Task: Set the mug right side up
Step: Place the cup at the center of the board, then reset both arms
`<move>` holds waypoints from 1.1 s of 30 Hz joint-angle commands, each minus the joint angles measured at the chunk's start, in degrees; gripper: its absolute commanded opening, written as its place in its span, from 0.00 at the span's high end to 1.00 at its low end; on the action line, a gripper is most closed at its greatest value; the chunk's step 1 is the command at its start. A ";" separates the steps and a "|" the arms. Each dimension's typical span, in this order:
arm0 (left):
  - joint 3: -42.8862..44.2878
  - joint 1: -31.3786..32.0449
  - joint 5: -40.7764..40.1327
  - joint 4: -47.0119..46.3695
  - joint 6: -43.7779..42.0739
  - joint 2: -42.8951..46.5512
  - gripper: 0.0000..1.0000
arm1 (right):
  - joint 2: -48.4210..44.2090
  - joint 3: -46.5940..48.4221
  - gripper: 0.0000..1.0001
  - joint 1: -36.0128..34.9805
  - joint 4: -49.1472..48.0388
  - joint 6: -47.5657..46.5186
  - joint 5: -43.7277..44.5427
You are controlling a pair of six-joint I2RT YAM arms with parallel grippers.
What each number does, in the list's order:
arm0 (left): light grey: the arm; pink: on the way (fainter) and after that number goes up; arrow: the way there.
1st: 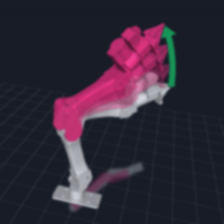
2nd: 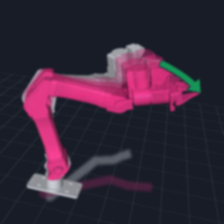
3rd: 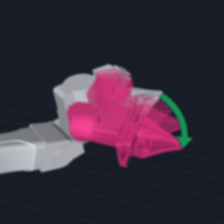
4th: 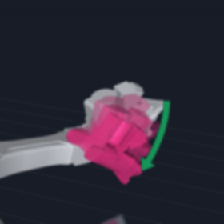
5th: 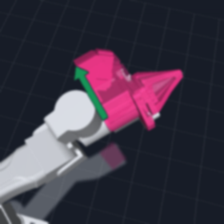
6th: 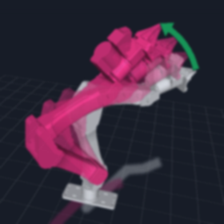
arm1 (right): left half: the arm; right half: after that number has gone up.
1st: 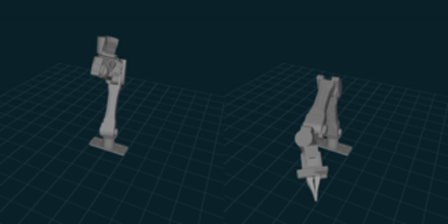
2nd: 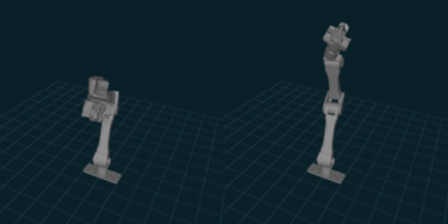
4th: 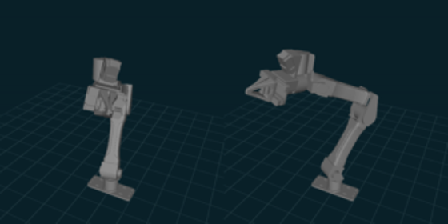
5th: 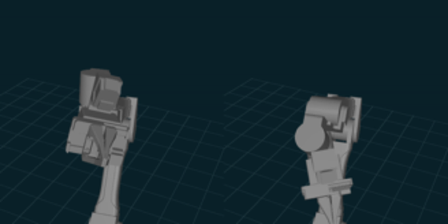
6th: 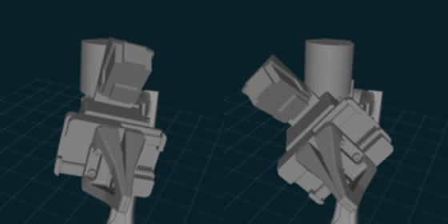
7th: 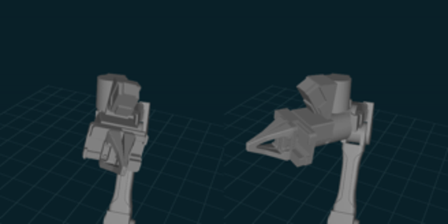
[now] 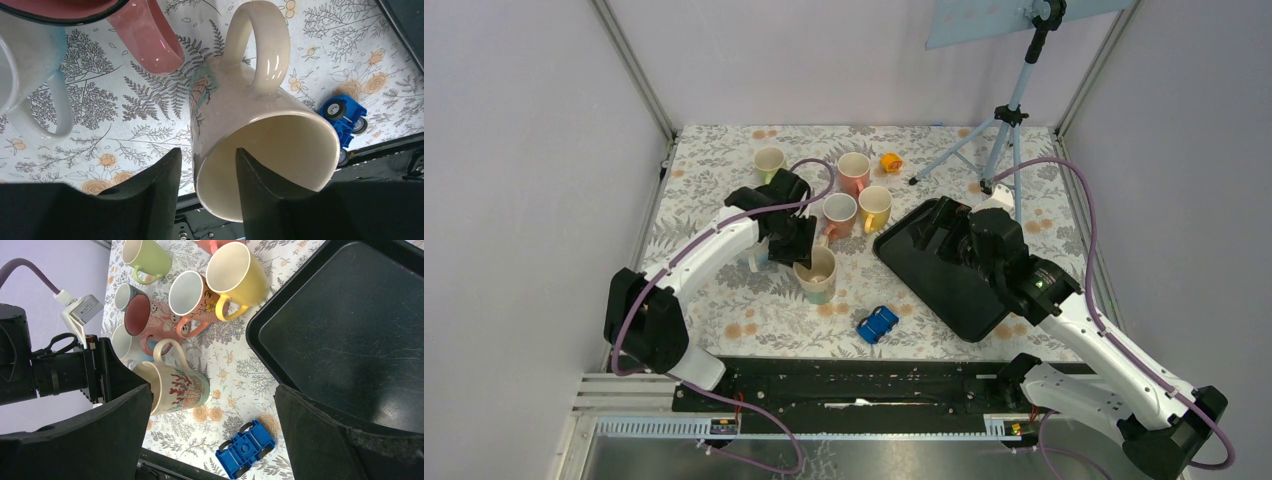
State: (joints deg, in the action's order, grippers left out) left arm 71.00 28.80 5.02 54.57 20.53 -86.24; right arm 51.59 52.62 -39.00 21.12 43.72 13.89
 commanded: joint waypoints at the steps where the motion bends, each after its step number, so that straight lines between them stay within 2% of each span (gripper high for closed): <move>1: 2.34 -0.23 0.63 -1.12 -0.50 3.09 0.48 | -0.40 0.35 0.00 -0.41 -2.10 -0.39 -0.32; 10: 3.19 -0.25 1.44 -2.27 -0.69 9.69 0.25 | -0.35 1.18 0.00 -0.46 -1.69 -0.83 0.40; 11: 3.64 -0.29 1.83 -2.60 -0.67 10.46 0.09 | -0.28 1.43 0.00 -0.45 -1.56 -1.06 0.66; 12: 4.07 -0.24 2.18 -2.97 -0.59 11.15 0.02 | -0.27 1.70 0.00 -0.45 -1.41 -1.38 0.82; 16: 5.32 -0.23 4.93 -6.20 -0.42 14.31 0.01 | -0.20 2.62 0.00 -0.40 -1.22 -2.20 0.64; 21: 3.50 -0.24 8.39 -14.67 1.04 18.39 0.01 | -0.78 3.69 0.00 -0.44 -0.54 -3.39 1.40; 27: -1.23 -0.23 8.21 -25.33 4.42 23.26 0.01 | -3.39 3.54 0.00 -0.43 -0.65 -4.52 3.10; 33: -2.53 -0.23 6.78 -30.01 6.27 25.12 0.01 | -5.63 4.34 0.00 -0.40 -0.60 -6.45 4.61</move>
State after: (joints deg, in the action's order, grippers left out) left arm 68.93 28.77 11.84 32.25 24.77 -62.59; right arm 47.68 53.89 -39.00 21.50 39.68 15.40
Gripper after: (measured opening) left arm 0.987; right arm 0.995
